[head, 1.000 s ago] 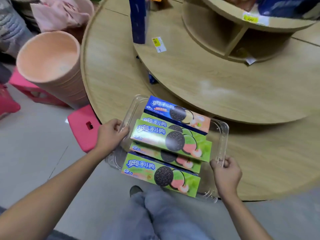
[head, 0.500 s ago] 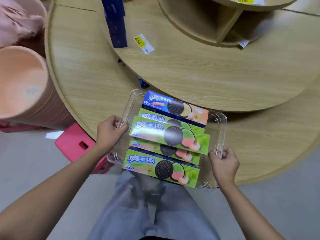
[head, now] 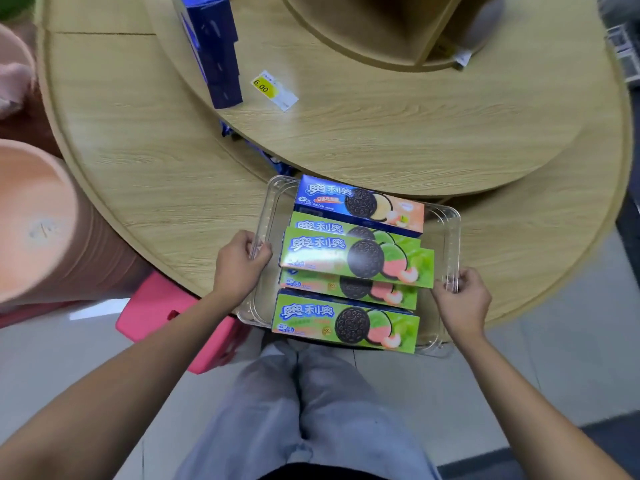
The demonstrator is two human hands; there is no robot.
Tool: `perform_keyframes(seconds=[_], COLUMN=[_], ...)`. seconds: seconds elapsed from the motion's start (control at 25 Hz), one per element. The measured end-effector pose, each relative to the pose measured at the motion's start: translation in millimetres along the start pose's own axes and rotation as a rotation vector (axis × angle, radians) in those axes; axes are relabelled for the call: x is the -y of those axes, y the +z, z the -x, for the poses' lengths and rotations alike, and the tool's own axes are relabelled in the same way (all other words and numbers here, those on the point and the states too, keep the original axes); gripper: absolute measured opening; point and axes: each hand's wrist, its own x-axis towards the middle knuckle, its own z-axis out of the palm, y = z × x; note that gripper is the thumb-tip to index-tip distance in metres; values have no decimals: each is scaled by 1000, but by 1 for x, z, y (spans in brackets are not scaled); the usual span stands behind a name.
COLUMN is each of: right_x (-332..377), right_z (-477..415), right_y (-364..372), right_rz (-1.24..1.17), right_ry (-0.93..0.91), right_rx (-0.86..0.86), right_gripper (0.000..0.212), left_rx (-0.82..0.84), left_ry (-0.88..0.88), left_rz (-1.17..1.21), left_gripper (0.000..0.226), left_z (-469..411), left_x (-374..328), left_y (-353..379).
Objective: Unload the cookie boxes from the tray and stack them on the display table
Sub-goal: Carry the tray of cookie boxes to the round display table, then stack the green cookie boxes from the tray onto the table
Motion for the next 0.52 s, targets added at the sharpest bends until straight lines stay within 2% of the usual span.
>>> perform_keyframes(seconds=[0.24,0.4,0.52], right_x=[6,12,24], right_z=[3,0,7], right_y=[-4,-16,-32], right_rz=[12,-82,-122], right_ry=[37,86,47], right_rx=[46,167,170], right_gripper=[20,49,58], left_rx=[127,197,93], left_ry=[-36,-168,-161], left_rz=[-102,-82,80], left_gripper=[29,23,41], left_z=[-1,-2,16], left_x=[-3,-11,-31], left_y=[-4,-13,-25])
